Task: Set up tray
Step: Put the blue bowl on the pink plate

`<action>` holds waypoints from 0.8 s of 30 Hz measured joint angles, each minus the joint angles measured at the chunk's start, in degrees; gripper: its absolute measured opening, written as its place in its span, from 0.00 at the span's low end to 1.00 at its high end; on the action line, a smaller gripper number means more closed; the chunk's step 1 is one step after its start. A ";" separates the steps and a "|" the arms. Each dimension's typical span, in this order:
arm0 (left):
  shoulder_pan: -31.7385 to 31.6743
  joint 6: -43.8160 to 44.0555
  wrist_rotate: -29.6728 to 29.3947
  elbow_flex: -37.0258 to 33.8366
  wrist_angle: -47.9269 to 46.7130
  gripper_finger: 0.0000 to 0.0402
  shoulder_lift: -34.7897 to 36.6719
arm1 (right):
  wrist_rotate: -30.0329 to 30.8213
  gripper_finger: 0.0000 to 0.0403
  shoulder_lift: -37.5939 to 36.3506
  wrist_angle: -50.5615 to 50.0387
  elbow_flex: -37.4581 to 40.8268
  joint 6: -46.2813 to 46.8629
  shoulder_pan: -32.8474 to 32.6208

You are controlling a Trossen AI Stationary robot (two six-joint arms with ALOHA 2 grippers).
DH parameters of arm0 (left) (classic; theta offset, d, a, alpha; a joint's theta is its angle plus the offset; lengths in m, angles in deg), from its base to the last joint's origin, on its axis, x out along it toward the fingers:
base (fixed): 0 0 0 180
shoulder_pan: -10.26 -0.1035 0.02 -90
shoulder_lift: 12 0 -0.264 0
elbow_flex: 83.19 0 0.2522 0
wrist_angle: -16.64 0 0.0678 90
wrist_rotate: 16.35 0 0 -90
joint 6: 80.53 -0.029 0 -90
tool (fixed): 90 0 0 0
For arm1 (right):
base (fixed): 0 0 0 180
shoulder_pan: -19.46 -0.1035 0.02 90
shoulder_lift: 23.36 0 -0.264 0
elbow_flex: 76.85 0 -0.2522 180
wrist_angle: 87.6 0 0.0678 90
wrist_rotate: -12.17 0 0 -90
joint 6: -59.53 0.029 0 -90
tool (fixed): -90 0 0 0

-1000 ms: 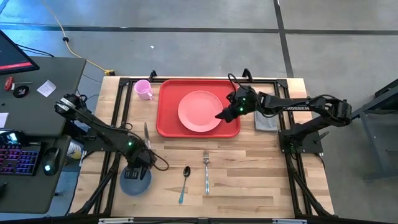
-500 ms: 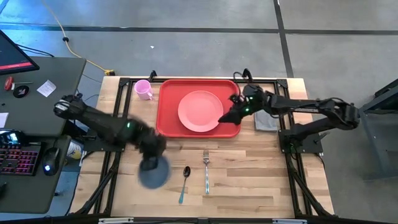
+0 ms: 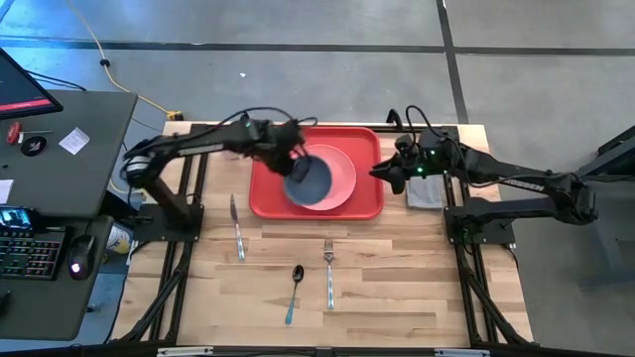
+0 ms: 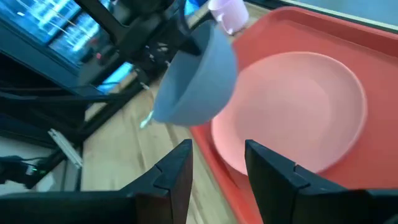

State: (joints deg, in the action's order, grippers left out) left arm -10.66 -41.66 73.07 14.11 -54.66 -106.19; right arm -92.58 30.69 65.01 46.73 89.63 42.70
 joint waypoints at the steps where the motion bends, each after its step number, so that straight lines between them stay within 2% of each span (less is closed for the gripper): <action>1: -0.95 0.00 0.05 1.36 -0.05 0.08 -1.84 | 0.29 0.34 -0.19 -0.86 0.00 -0.15 0.02; 8: -4.22 -3.82 0.39 10.70 -1.14 0.09 -14.40 | 4.56 0.34 0.14 -2.23 0.00 -0.26 0.03; 12: -5.89 -8.22 3.89 12.32 -3.27 0.09 -19.60 | 7.31 0.34 0.17 -1.96 0.00 0.48 0.05; 15: -7.00 -9.62 5.66 12.32 -4.06 0.08 -21.64 | 9.26 0.34 0.18 -2.00 0.00 -0.40 0.05; 24: -9.93 -9.97 4.96 12.36 -1.12 0.11 -21.99 | 13.37 0.34 0.21 -2.00 0.00 -0.78 0.05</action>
State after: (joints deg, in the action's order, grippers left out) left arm -20.59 -51.62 78.03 26.47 -55.78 -128.18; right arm -79.20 30.90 63.01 46.73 88.85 42.75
